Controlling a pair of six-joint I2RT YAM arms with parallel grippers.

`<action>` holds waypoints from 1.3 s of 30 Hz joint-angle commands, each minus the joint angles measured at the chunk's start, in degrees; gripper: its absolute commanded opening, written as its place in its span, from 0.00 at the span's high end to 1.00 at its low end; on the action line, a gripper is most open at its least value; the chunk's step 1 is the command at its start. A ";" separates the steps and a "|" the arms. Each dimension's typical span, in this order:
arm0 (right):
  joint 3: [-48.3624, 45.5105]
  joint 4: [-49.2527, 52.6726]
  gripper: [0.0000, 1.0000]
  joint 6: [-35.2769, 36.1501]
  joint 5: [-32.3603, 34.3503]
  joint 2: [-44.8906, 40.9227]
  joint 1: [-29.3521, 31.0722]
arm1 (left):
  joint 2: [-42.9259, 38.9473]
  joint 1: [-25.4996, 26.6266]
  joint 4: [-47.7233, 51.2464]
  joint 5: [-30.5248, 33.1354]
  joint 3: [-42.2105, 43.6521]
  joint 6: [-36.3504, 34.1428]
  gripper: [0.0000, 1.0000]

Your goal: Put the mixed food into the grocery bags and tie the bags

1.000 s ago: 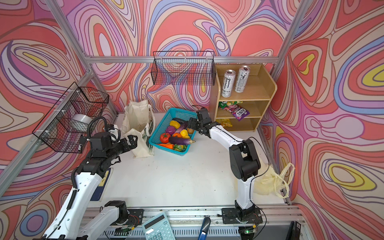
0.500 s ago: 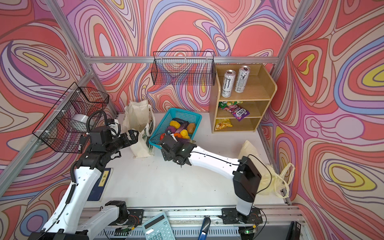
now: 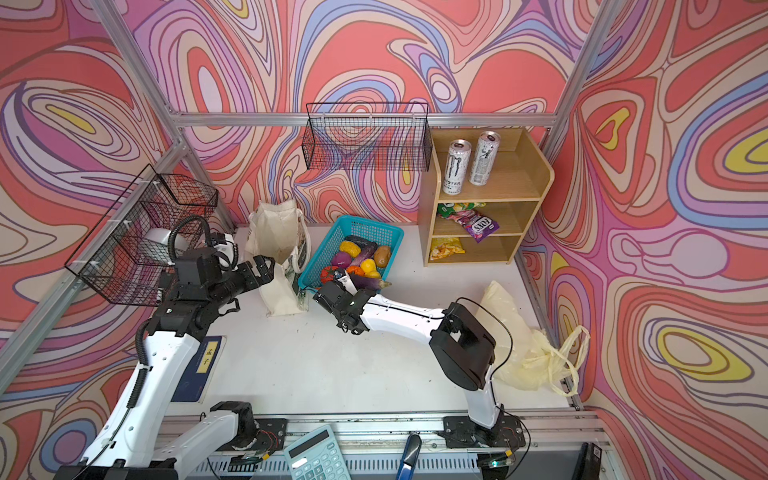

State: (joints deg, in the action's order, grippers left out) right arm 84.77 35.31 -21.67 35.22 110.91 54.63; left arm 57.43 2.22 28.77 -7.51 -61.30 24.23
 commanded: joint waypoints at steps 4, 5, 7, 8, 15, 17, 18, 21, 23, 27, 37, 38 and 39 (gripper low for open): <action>-4.17 -4.17 0.11 0.70 2.49 -1.93 -8.52 | -0.12 0.16 1.97 -0.77 -2.64 0.77 0.00; -4.70 -4.58 0.11 0.80 2.02 -2.27 -10.03 | 0.01 0.19 1.82 -1.00 -2.68 0.91 0.00; -5.37 -5.07 0.12 1.45 1.09 -3.03 -12.42 | 0.22 0.26 1.55 -1.28 -3.03 1.04 0.00; -5.53 -5.26 0.12 1.92 0.37 -3.51 -13.35 | 0.40 0.46 1.46 -1.26 -3.28 1.12 0.00; -5.79 -1.74 0.11 4.28 -17.99 -13.46 -14.38 | 3.66 1.36 2.94 -2.21 -10.72 0.22 0.00; -6.75 -1.59 0.11 3.08 -23.64 -17.48 -14.42 | 6.70 1.96 4.96 -1.86 -15.50 -0.70 0.00; -7.03 -1.56 0.11 2.36 -25.49 -19.26 -14.38 | 9.16 2.76 6.75 -1.43 -18.29 -1.30 0.00; -7.71 -1.16 0.11 0.70 -27.35 -23.08 -14.53 | 17.91 6.26 12.72 2.13 -27.59 -4.56 0.00; -8.08 -0.79 0.10 -0.34 -28.46 -24.53 -15.09 | 24.48 8.30 17.35 4.58 -34.30 -6.18 0.00; -9.74 -1.54 0.10 -2.41 -31.37 -27.19 -17.30 | 35.99 10.90 23.81 11.19 -44.46 -9.06 0.00; -15.84 -4.98 0.10 -4.41 -37.45 -31.55 -23.09 | 49.27 12.14 28.59 9.95 -50.67 -11.34 0.36; -15.99 -4.99 0.10 -4.28 -37.84 -31.72 -23.45 | 49.44 12.34 28.60 8.57 -50.09 -11.24 0.56; -16.00 -4.91 0.10 -4.13 -38.24 -31.78 -23.77 | 49.28 12.45 28.62 7.70 -49.43 -11.16 0.76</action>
State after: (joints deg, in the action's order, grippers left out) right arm 69.17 32.12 -25.34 -0.62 81.01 31.66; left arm 107.00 14.02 54.33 2.72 -110.45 14.24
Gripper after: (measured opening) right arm 0.903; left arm 0.549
